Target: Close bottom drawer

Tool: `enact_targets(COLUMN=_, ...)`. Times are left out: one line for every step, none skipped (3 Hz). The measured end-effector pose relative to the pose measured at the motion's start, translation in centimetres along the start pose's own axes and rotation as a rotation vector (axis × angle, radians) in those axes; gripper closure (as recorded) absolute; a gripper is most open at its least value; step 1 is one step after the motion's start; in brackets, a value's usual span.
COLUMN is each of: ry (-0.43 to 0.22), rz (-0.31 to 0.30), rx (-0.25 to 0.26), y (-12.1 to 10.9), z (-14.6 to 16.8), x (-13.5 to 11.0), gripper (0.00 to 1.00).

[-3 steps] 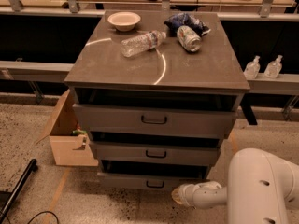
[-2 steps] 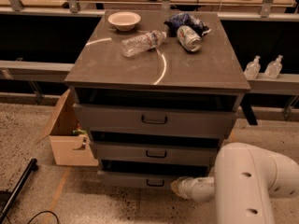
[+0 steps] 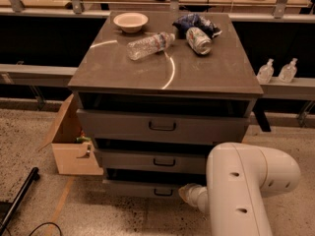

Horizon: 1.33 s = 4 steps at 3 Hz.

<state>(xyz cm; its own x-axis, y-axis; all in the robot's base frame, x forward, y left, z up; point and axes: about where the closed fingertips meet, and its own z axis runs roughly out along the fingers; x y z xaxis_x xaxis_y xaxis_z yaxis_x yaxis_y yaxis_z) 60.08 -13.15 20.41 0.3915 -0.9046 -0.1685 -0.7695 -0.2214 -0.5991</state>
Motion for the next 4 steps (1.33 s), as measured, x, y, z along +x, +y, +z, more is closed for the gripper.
enact_targets(ry=0.016, rz=-0.004, rx=0.020, y=-0.4, z=0.3, x=-0.5, gripper=1.00)
enact_targets(ry=0.026, rz=-0.007, rx=0.047, y=-0.9, z=0.7, x=-1.1, gripper=1.00)
enact_targets(ry=0.031, rz=-0.008, rx=0.080, y=-1.5, z=1.1, x=-1.7, gripper=1.00)
enact_targets(ry=0.042, rz=-0.012, rx=0.118, y=-2.0, z=1.4, x=-1.9, gripper=1.00)
